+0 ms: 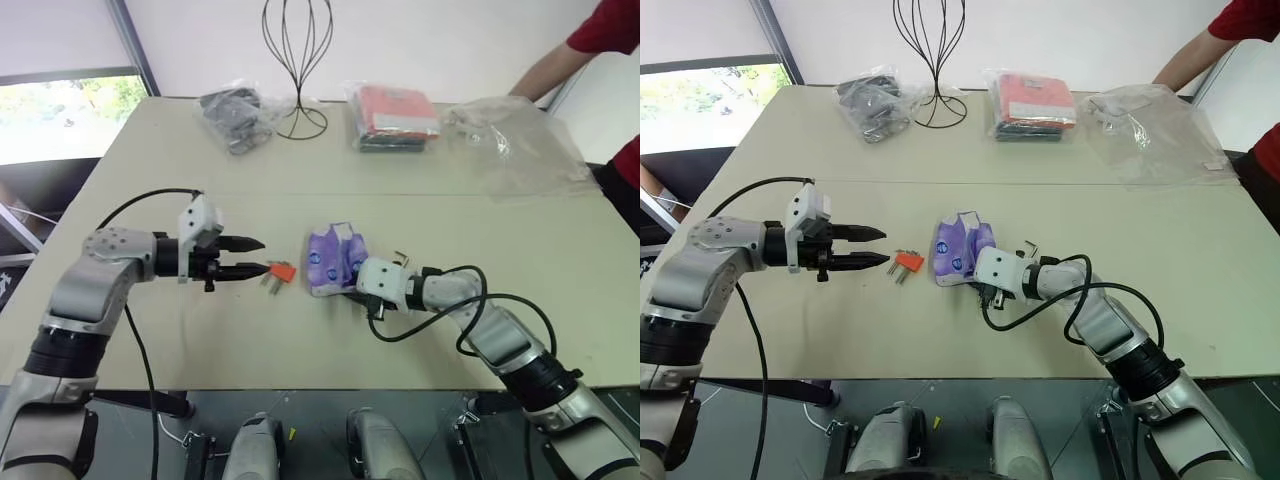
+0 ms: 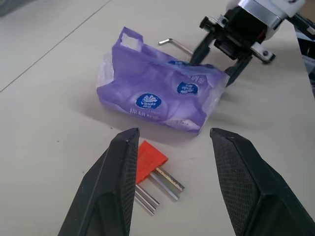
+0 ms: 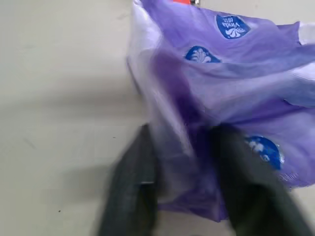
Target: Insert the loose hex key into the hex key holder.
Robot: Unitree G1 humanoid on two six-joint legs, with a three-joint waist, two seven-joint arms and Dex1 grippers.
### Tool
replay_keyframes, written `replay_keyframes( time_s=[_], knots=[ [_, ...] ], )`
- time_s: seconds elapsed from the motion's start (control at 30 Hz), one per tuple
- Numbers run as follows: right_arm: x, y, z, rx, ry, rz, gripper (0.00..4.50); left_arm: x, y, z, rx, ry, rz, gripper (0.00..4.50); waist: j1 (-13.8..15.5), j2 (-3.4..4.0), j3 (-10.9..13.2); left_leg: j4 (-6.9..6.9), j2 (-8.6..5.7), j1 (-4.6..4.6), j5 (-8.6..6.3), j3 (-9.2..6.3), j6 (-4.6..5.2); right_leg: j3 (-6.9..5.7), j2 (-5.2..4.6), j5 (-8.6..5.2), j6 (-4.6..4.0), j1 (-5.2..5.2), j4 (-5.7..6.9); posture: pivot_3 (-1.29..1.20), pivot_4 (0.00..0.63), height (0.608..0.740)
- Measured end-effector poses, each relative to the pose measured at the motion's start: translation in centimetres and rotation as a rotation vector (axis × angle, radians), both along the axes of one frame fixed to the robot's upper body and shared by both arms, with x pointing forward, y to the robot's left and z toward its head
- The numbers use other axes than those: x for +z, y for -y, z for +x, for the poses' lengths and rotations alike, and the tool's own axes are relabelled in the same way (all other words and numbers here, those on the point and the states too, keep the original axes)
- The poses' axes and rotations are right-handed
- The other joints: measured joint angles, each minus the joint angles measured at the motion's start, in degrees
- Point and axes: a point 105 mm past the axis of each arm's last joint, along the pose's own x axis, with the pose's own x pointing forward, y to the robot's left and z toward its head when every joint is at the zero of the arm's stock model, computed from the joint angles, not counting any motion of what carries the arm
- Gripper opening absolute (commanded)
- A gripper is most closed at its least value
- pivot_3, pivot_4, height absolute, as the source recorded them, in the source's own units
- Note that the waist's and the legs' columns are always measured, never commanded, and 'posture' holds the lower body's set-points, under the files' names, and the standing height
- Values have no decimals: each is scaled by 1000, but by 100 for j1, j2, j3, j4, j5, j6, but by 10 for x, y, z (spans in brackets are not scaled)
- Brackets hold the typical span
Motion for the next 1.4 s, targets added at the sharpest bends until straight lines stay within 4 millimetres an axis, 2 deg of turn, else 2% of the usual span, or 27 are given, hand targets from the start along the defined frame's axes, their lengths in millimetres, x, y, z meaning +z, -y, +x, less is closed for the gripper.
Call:
replay_keyframes(
  time_s=[0.2, 0.27, 0.33, 0.4, 0.47, 0.53, 0.57, 0.7, 0.8, 0.93, 1.1, 1.13, 1.23, 1.3, 1.37, 1.4],
  knots=[
    [2, 0, 3, -24, 15, 5, 28, -1, 0, 2, 19, 4, -11, 2381, 11, 0, 0, 1, 0, 7, 1, 0, -2, 1, 0, 0, 0, 4, 7, 0, 150, 739],
    [10, 9, 10, -87, 48, 17, 28, -1, 2, 2, 18, 4, -21, 2381, 17, 1, 0, 1, 0, 4, 2, 1, -2, 1, 0, 0, 0, 3, 6, 0, 150, 739],
    [35, 34, 26, -242, 133, 33, 28, -2, 0, 4, 28, 1, -24, 2381, 37, 3, 2, 2, -2, -1, 2, 2, -3, 1, -4, 0, 0, 0, 5, 0, 150, 739],
    [72, 75, 40, -439, 247, 34, 28, -3, -2, 6, 42, -4, -28, 2381, 54, 5, 3, 2, -4, -5, 3, 3, -5, 1, -7, 0, 0, -1, 3, 0, 150, 739],
    [109, 119, 41, -646, 357, 43, 28, -3, -5, 8, 57, -7, -33, 2381, 69, 4, 2, 0, -3, -6, 3, 3, -6, 1, -7, 0, -1, 0, -4, 0, 150, 739],
    [125, 148, 35, -801, 395, 51, 28, -4, -4, 9, 62, -9, -42, 2381, 56, 2, 1, -5, -2, -4, 2, 2, -5, 0, -5, 0, -1, 0, -5, 0, 150, 739],
    [125, 160, 31, -875, 393, 48, 28, -5, -1, 9, 56, -10, -53, 2381, 45, 1, 0, -7, -2, -4, 2, 2, -5, 0, -4, 0, -1, -1, -5, 0, 150, 739],
    [89, 194, 19, -1081, 307, -34, 28, -6, 9, 12, 39, -13, -85, 2381, 23, 2, 1, -2, -3, -4, 3, 1, -5, 1, -3, 0, -1, -1, -2, 0, 150, 739],
    [82, 217, 13, -1194, 312, -66, 28, -2, 12, 15, 36, 0, -92, 2381, -8, 3, 1, 0, -4, 2, 3, 5, -5, 8, -3, 1, -1, 1, -1, 0, 150, 739],
    [82, 229, 11, -1249, 318, -44, 1580, -5, 14, 15, 33, -6, -89, 2381, -15, 3, 1, -4, -3, 3, 3, 2, -5, 8, 2, 0, 0, 1, 0, 0, 150, 739],
    [74, 227, 10, -1235, 295, -39, 4261, -4, 15, 18, 27, -3, -90, 2381, 7, 3, 1, -3, -4, 1, 3, 1, -5, 8, 0, 0, 1, 1, -1, 0, 150, 739],
    [73, 228, 9, -1234, 292, -46, 4426, -3, 15, 18, 27, 0, -88, 2381, 15, 3, 1, -2, -4, 1, 3, 1, -5, 8, -1, 0, 1, 3, -1, 0, 150, 739],
    [72, 232, 4, -1223, 279, -85, 4426, -4, 15, 18, 27, 0, -85, 2381, 23, 3, 1, -2, -5, 0, 3, 1, -5, 8, -2, 0, 1, 4, -3, 0, 150, 739],
    [81, 231, 0, -1180, 281, -89, 4426, -6, 13, 20, 35, -10, -82, 2381, 16, 4, 1, -2, -5, 0, 3, 1, -5, 8, -2, 0, 2, 3, -3, 0, 150, 739],
    [95, 214, -2, -1064, 256, -12, 4426, -8, 10, 22, 44, -20, -80, 2381, -5, 5, 2, -3, -4, 4, 3, 0, -4, 9, 2, 0, 2, 3, -1, 0, 150, 739],
    [107, 197, -6, -960, 238, 48, 4426, -8, 9, 24, 52, -23, -80, 2381, -13, 5, 2, -4, -1, 5, 3, -5, -4, 8, 7, 0, 3, 3, 2, 0, 150, 739]
  ],
)
